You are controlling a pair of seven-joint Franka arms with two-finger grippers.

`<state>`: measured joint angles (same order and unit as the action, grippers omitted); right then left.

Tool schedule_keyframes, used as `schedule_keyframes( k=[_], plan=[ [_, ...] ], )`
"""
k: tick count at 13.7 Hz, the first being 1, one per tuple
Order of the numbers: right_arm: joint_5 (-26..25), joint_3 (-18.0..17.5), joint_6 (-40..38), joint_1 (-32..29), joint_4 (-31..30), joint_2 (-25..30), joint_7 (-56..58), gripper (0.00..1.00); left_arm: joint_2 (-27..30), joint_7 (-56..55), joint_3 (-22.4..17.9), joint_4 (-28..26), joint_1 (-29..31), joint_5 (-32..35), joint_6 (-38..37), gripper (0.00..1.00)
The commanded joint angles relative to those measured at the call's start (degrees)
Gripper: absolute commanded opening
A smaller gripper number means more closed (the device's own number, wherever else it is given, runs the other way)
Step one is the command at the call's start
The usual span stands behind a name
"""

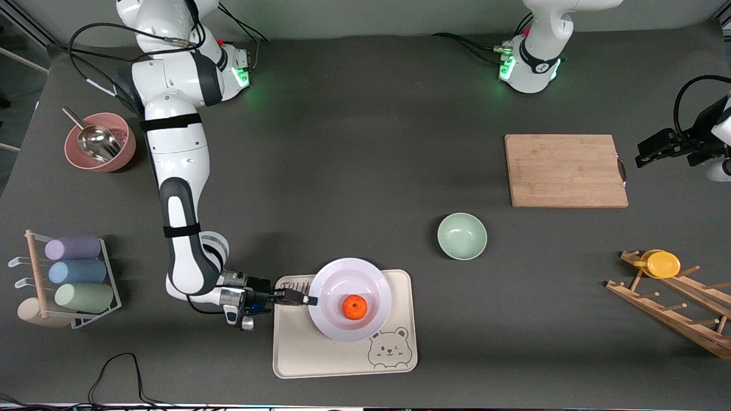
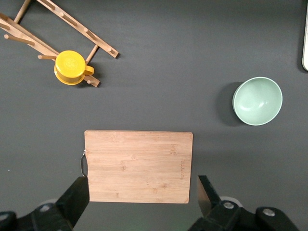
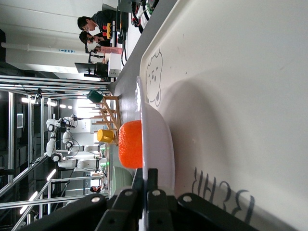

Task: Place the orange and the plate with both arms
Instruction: 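Open the right gripper to release the plate rim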

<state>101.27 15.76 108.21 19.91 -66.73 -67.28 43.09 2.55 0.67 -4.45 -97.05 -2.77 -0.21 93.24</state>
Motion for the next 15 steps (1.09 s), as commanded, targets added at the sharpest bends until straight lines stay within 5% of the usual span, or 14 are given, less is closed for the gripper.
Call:
schedule_keyframes(
  k=[1,5,9,15],
  plan=[
    [0.33,-0.47,-0.02,-0.75,2.04,-1.27,1.30,0.11,0.96,-0.14,0.05,-1.04,0.14,-0.67,1.24,1.00],
    [0.25,-0.38,-0.11,-0.75,2.04,-1.27,1.21,0.53,0.88,-0.14,0.05,-1.04,0.14,-0.58,1.59,1.00],
    [-0.28,-0.12,-0.11,-1.01,2.04,-1.01,0.68,0.83,0.88,-0.14,0.05,-1.04,0.14,-0.58,1.77,1.00],
    [-10.36,-0.03,-0.54,-2.59,2.31,2.93,-7.29,0.86,0.70,0.03,0.05,-1.04,-0.04,-0.41,1.86,1.00]
  ],
)
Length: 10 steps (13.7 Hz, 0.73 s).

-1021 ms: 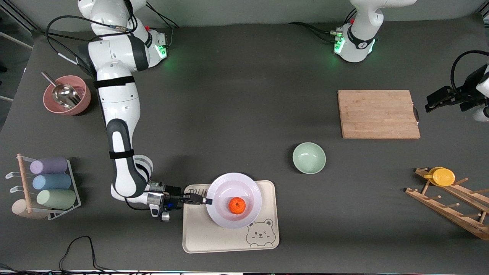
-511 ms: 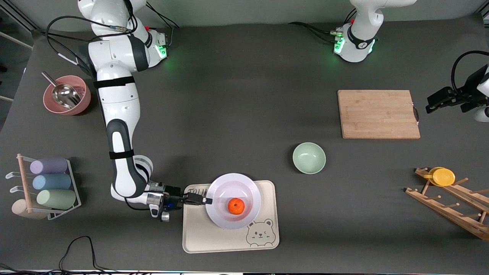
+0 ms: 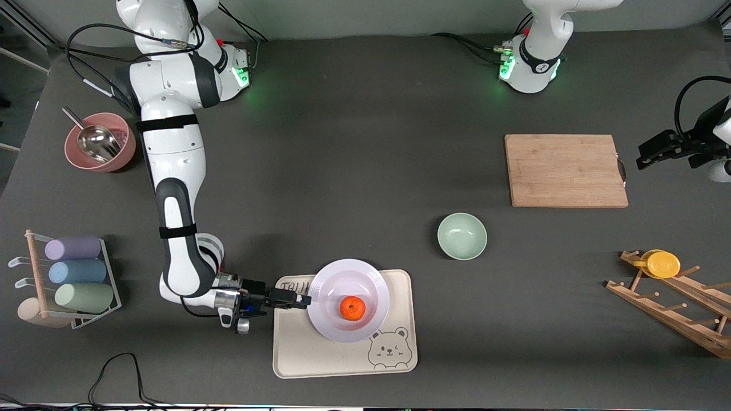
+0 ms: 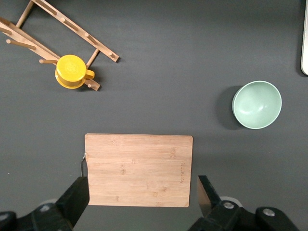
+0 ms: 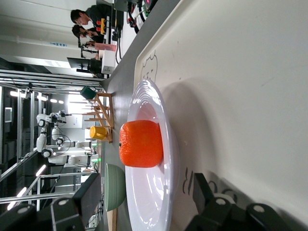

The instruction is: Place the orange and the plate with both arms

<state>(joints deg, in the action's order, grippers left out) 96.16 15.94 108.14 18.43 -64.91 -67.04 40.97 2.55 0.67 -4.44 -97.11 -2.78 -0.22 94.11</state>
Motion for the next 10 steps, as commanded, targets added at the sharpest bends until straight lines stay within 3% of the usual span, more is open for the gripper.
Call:
schedule_keyframes(
  k=[1,3,6,10],
  plan=[
    [-7.81,-0.21,-0.91,-1.90,0.48,4.01,-7.63,0.88,0.70,0.03,0.14,-0.98,-0.30,-0.22,0.99,1.00],
    [-15.52,-0.21,-3.19,-3.39,0.22,8.39,-10.63,0.99,0.79,0.21,0.40,-0.98,-0.48,0.40,0.46,1.00],
    [-31.07,-0.39,-8.54,-5.77,-1.88,15.86,-15.20,1.00,0.79,0.47,0.40,-1.24,-0.48,0.57,0.46,1.00],
    [-57.69,-0.65,-13.47,-6.13,-9.70,32.81,-22.94,1.00,0.35,0.74,0.40,-1.33,-0.56,1.45,1.78,1.00]
  ],
)
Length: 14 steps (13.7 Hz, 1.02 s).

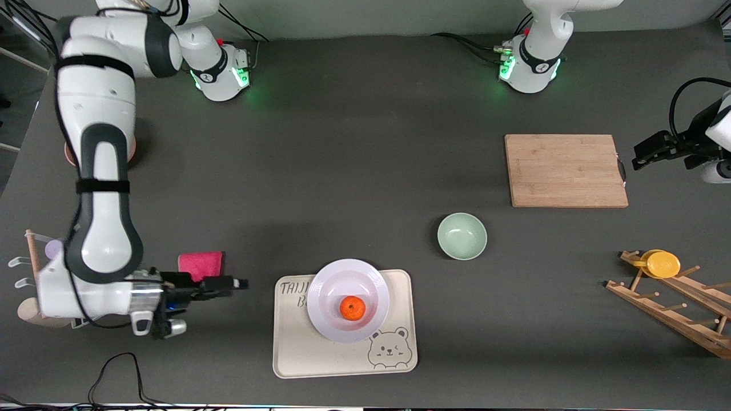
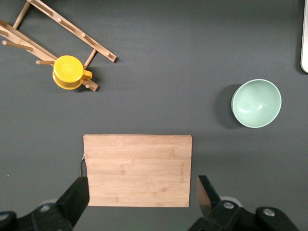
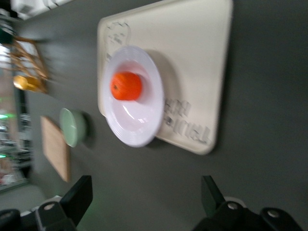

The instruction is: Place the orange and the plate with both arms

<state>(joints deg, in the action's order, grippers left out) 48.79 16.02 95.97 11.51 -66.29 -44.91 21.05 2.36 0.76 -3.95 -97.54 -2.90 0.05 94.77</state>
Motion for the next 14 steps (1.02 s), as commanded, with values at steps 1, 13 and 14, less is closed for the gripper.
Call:
schedule_keyframes(
  k=[1,13,14],
  plan=[
    [-14.91,-0.73,-2.53,0.53,-10.15,14.38,-4.95,1.00,0.54,0.74,-0.09,-0.90,-0.44,1.27,0.60,1.00],
    [-46.66,-13.02,-6.76,-10.44,-23.27,40.25,-14.37,1.00,0.72,1.27,2.19,-1.60,-0.61,2.50,-0.46,1.00],
    [-47.81,-13.38,-6.76,-10.46,-23.27,40.25,-15.07,1.00,0.72,1.27,2.20,-1.60,-0.61,2.50,-0.46,1.00]
  ],
)
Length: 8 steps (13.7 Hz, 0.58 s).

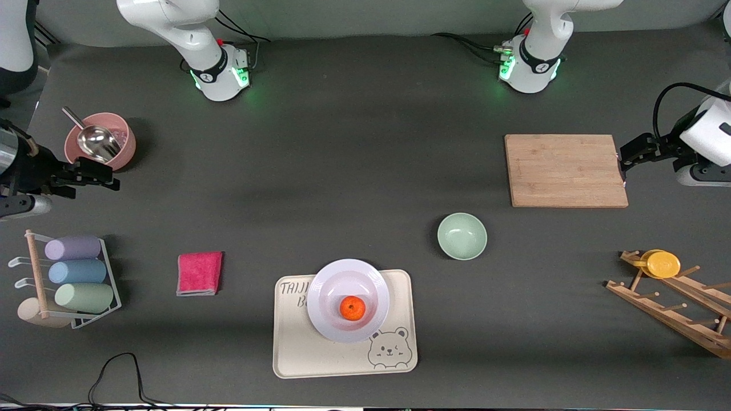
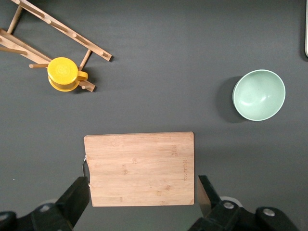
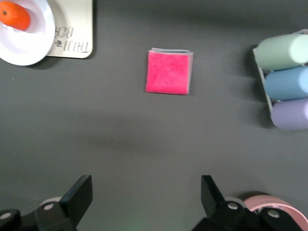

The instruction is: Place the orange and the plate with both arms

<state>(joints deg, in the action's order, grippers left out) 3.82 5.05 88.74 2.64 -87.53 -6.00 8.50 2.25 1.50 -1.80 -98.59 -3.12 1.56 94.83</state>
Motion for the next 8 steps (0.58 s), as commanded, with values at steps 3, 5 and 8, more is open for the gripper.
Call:
schedule_keyframes(
  k=[3,5,8],
  plan=[
    [-2.94,-2.33,-0.15,-1.23,-1.85,1.34,-4.45,1.00,0.74,0.52,0.04,-0.55,-0.31,0.99,-0.61,1.00],
    [-3.72,-2.33,-0.15,-0.97,-1.68,1.34,-5.15,1.00,0.74,0.78,0.04,-0.46,-0.31,0.99,-0.70,1.00],
    [-5.93,-2.15,-0.24,-0.35,-1.41,1.60,-6.74,1.00,0.48,0.78,0.04,-0.29,-0.48,0.99,-1.05,1.00]
  ],
)
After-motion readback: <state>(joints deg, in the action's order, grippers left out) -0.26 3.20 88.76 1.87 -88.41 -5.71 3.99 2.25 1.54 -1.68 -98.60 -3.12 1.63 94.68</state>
